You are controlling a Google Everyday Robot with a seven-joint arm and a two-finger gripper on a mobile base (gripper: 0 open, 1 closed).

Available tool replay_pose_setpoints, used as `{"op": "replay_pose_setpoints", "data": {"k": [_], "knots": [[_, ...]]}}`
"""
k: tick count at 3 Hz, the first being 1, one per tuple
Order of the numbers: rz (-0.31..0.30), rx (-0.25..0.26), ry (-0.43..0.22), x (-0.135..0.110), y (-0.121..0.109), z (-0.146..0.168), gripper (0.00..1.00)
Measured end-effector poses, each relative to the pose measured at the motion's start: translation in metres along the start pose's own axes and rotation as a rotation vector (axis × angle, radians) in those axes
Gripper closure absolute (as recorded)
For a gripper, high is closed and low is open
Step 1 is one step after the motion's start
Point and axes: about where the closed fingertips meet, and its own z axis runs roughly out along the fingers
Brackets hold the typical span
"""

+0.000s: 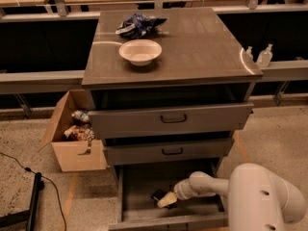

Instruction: Place rxbar chocolate into bottom drawer

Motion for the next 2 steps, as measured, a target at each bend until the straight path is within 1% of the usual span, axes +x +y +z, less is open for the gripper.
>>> {"op": "replay_pose_setpoints", "data": {"k": [1, 2], "knots": [[0.086, 0.129, 0.027, 0.017, -0.029, -0.049, 0.0], [0.211, 0.259, 0.074, 0.031, -0.048, -0.096, 0.0]]}}
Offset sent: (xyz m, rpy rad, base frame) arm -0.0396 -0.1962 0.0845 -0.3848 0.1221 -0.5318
